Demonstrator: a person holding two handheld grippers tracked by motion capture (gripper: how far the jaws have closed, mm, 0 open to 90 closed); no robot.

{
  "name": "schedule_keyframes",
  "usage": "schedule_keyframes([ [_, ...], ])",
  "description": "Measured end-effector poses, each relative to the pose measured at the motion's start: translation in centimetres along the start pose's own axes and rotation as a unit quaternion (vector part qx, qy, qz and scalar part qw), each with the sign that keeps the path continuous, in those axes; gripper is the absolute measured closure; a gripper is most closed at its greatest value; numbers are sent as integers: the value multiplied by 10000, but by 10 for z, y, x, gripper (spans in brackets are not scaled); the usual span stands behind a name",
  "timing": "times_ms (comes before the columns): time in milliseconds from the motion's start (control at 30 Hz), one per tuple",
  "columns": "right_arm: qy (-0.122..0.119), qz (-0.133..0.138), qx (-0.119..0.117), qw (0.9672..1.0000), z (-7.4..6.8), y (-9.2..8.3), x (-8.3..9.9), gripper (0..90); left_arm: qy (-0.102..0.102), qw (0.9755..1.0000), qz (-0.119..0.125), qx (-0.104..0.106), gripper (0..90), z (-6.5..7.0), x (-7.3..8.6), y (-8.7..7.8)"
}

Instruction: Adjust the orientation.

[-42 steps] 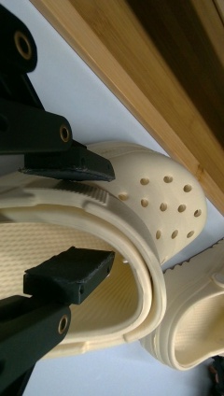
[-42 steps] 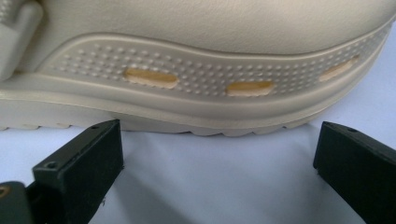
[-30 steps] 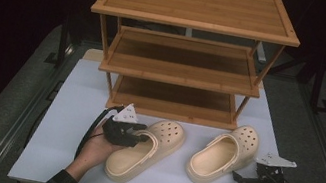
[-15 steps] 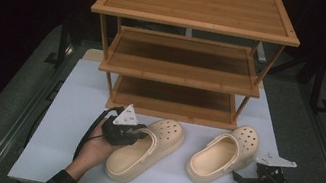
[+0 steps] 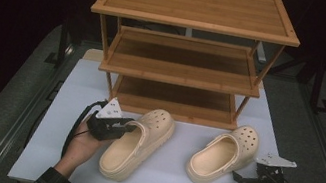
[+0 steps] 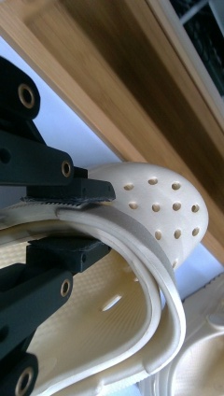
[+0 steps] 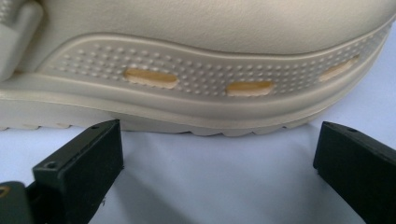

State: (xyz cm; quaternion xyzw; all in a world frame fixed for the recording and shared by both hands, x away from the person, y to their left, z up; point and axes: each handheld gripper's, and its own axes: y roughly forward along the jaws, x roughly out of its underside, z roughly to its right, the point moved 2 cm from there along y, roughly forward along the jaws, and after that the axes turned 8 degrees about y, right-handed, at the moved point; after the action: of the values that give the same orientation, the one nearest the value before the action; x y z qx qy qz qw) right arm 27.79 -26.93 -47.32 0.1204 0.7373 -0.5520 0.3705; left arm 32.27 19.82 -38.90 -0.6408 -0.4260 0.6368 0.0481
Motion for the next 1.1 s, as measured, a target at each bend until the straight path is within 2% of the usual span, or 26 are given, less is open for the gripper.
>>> schedule_keyframes([
  [300,3,-7,-2,10000,0,0,0,12,-180,9989,-139,-399,745,-14,24,-30],
  [500,6,-10,-2,10000,0,0,0,12,-167,9971,-364,-641,744,-21,35,-36],
  [900,6,-7,-2,10000,0,0,0,12,-141,9977,-444,-483,720,-15,36,-25],
  [1100,6,-7,-2,10000,0,0,0,12,-283,9982,-379,-357,668,-15,37,-25],
])
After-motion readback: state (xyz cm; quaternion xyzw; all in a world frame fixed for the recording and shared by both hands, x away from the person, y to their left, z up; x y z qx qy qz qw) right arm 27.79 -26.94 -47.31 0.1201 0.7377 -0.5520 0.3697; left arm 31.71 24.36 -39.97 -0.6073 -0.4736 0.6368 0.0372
